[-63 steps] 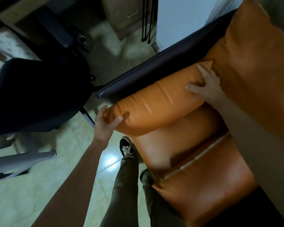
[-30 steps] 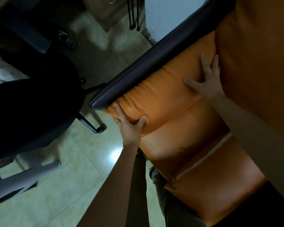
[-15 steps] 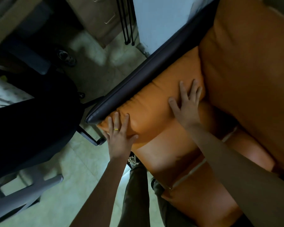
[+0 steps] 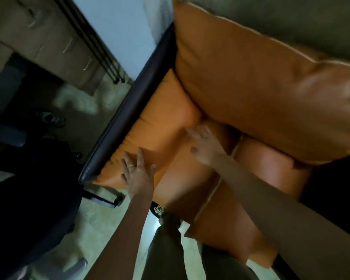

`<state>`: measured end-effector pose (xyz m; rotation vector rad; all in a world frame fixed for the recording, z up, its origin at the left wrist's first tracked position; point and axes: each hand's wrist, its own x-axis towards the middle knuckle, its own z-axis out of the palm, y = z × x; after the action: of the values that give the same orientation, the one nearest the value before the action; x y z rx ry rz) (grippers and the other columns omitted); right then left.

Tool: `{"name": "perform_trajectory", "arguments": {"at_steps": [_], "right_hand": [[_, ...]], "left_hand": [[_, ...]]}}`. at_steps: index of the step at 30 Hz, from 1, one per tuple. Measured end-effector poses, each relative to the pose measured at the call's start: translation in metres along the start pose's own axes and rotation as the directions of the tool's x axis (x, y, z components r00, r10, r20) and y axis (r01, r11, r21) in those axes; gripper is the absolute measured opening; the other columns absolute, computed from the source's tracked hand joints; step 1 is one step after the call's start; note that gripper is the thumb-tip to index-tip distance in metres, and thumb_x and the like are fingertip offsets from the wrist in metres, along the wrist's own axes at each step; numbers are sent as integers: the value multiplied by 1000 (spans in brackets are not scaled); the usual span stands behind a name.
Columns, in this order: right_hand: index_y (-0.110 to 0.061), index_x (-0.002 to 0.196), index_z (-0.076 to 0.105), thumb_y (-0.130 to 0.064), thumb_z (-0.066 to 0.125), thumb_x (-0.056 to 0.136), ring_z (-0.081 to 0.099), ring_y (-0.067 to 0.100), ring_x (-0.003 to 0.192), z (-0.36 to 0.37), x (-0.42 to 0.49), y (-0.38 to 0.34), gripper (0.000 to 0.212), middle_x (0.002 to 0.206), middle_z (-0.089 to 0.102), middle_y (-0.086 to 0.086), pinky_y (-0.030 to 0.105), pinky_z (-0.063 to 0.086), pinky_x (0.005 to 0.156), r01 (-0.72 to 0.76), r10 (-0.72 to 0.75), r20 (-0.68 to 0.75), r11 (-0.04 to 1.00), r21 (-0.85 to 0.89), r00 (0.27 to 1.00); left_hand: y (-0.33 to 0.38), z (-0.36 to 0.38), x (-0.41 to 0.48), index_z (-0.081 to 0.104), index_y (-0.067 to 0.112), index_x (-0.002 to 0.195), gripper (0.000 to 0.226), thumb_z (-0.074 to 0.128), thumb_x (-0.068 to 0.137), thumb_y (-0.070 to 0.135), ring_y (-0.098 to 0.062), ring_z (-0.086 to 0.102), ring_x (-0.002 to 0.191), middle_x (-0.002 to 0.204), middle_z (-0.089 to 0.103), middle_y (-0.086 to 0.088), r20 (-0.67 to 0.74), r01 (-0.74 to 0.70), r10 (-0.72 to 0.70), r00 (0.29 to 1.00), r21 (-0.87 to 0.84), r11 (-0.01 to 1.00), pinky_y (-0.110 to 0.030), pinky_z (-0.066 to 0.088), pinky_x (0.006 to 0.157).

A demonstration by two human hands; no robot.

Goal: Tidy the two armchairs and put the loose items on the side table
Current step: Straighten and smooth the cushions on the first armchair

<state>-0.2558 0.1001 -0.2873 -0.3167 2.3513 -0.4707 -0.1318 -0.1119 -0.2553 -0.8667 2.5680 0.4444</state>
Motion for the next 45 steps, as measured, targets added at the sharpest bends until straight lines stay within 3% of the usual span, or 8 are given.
{"name": "perform_trajectory", "arguments": {"at_steps": [6,10,15,21,28,33,40,45], "right_hand": [[-33,159,13,-34,45,100,-8,24,155,42,-119,97,67,168,11,0,56,-3,123,-193,200,-166,979,62,966],[-41,157,15,-49,37,103,-14,21,154,72,-171,121,60,169,-5,-8,61,3,119,-336,409,-264,899,281,873],[-40,158,10,-63,43,98,18,25,152,109,-200,118,73,168,8,-3,44,26,118,-416,798,-141,445,793,585],[-40,158,11,-77,41,90,45,27,138,149,-209,110,83,163,30,-2,39,41,107,-202,871,150,-60,978,467],[-51,155,6,-77,50,86,49,19,128,147,-232,94,86,151,36,-12,31,42,100,-121,823,95,-32,992,561],[-76,136,-7,-87,49,78,46,24,130,159,-272,87,81,155,33,-3,45,45,106,-223,867,59,61,973,495],[-60,151,4,-72,58,84,45,24,131,164,-340,106,86,152,38,-1,49,44,106,-311,950,-60,160,937,308],[-56,152,5,-52,61,91,32,25,144,176,-324,109,83,161,28,-2,53,33,114,-427,933,-81,237,873,351]], "left_hand": [[74,28,-38,19,32,158,65,46,101,48,-31,-2,153,168,-4,-6,155,-376,385,910,-86,923,-40,25,116],[111,60,-53,10,40,157,68,38,99,62,-24,11,153,168,0,6,463,-555,518,719,-65,829,-45,31,115],[142,82,-68,4,41,157,78,41,94,67,-22,18,151,167,4,11,714,-561,502,489,-184,808,-52,31,116],[150,99,-56,10,38,158,98,67,83,63,-19,40,140,156,37,7,786,-277,410,462,-311,909,-42,40,112],[146,106,-51,38,42,147,84,84,77,32,-25,61,120,135,60,1,854,36,349,385,-392,919,-55,53,97],[134,114,-83,42,44,139,65,74,86,26,-21,61,120,135,61,4,915,80,275,295,-310,947,-39,59,78],[163,146,-139,40,40,142,53,62,98,20,-16,60,118,143,53,7,954,-50,268,133,-264,963,-44,54,90],[167,153,-156,9,31,159,78,59,100,28,-15,42,133,157,35,4,908,-364,349,232,-252,897,-50,39,113]]}}
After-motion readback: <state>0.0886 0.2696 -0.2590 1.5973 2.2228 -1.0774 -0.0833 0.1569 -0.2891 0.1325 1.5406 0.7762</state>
